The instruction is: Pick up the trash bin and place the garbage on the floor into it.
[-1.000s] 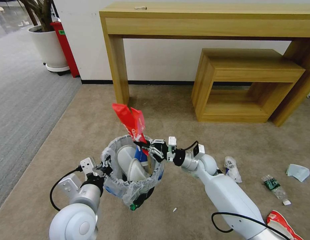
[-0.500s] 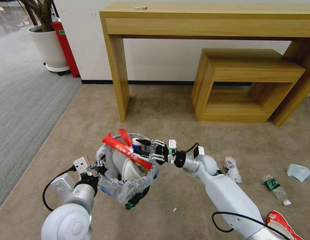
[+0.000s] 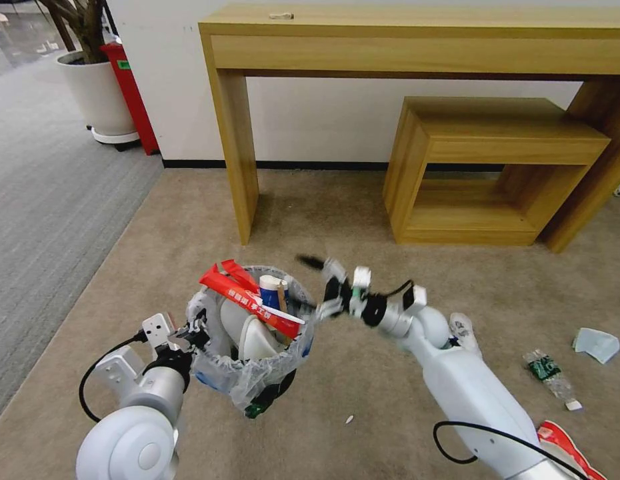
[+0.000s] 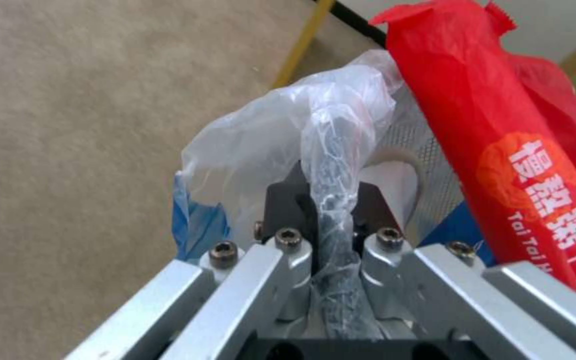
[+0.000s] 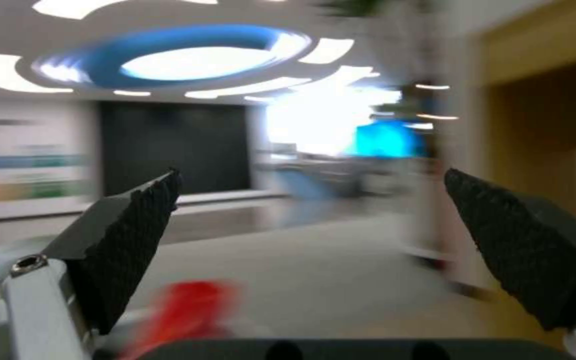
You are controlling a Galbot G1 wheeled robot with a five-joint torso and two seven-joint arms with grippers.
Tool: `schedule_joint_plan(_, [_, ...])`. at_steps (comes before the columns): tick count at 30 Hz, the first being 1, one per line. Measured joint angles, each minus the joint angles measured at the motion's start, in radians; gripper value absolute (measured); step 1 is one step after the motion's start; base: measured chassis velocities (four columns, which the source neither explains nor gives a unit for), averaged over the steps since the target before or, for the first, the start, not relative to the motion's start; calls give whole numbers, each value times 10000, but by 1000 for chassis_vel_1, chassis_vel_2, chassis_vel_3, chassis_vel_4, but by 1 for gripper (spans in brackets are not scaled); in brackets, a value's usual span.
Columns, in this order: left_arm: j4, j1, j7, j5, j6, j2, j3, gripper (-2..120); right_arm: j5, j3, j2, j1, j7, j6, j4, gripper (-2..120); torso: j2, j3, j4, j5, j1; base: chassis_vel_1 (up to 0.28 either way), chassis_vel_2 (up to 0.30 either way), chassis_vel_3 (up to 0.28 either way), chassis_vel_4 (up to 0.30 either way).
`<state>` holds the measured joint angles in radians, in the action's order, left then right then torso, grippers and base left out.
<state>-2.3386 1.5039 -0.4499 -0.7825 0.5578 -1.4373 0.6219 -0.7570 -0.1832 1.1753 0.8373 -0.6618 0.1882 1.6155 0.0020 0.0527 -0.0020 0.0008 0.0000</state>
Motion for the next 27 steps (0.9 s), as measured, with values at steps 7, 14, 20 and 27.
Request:
schedule_joint_plan(7, [159, -300, -134, -222, -13, 114, 693, 3, 1856, -2151, -592, 1535, 4237, -156, 1696, 100, 0, -1, -8, 0, 0, 0, 0, 0, 0])
schedule_joint_plan(14, [-31, -187, -353, -207, -79, 157, 1023, 3, 2806, -4740, 113, 3931, 5108, -158, 2947, 100, 1, -1, -4, 3, -1, 0, 0, 0, 0])
schedule_joint_plan(20, [-158, 33, -557, -48, -567, 148, 1110, 3, 3554, -6712, 1220, 5866, 5388, 208, 3870, 100, 2, -3, -6, -1, -1, 0, 0, 0, 0])
schedule_joint_plan(27, [-23, 97, -477, 171, -764, 171, 1288, 3, 3937, -7640, 1612, 6625, 5567, 743, 4002, 100, 1, -2, -4, 1, -1, 0, 0, 0, 0])
